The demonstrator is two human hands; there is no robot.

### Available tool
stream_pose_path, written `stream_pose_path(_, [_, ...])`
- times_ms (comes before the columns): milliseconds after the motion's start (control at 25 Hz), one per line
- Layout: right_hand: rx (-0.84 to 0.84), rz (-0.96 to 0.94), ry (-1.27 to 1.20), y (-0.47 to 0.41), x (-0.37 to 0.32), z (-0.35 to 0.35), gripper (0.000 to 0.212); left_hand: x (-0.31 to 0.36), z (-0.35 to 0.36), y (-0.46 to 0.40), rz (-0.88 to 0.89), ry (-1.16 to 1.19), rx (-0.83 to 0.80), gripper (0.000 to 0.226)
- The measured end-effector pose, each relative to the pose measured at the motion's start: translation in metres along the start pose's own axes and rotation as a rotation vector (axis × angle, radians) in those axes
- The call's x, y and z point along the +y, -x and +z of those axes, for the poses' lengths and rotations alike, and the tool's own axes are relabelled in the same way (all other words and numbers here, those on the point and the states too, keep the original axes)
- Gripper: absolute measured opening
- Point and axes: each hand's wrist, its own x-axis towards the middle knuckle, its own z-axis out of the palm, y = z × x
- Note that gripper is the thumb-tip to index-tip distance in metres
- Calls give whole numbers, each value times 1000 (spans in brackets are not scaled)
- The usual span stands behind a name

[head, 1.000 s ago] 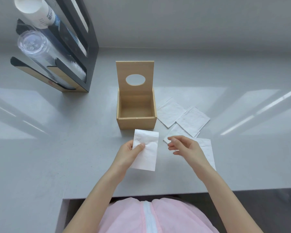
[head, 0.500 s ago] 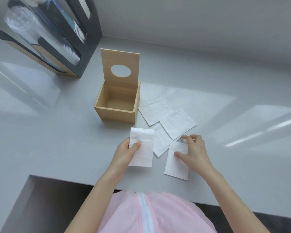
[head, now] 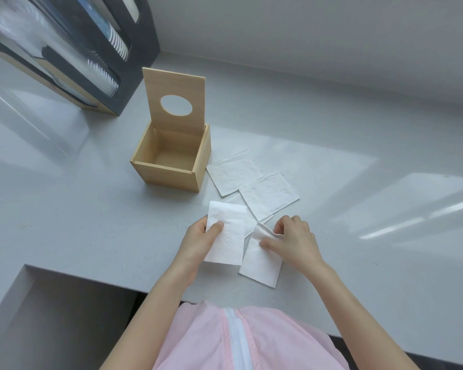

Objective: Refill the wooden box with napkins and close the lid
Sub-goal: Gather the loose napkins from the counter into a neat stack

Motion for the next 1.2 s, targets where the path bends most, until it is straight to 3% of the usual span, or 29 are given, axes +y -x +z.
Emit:
stream_pose_path(320, [99,-145,-296,8,13,-2,12,-1,6,4,11,11,36,21])
stream_pose_path(640, [-162,-295,-434,21,3,-52,22,-1,4,-3,115,-155,84,31])
stream_pose_path(840, [-336,-373,-636,21,-27,-64,19,3,5,7,38,-42,-96,26])
stream_pose_path(1000, [-279,-341,-501,8,-42,-41,15,7,10,12,-18,32,-186,31])
stream_pose_path(1200, [-189,-326,-427,4,-44,-31,10,5,7,13,-62,56,-161,37])
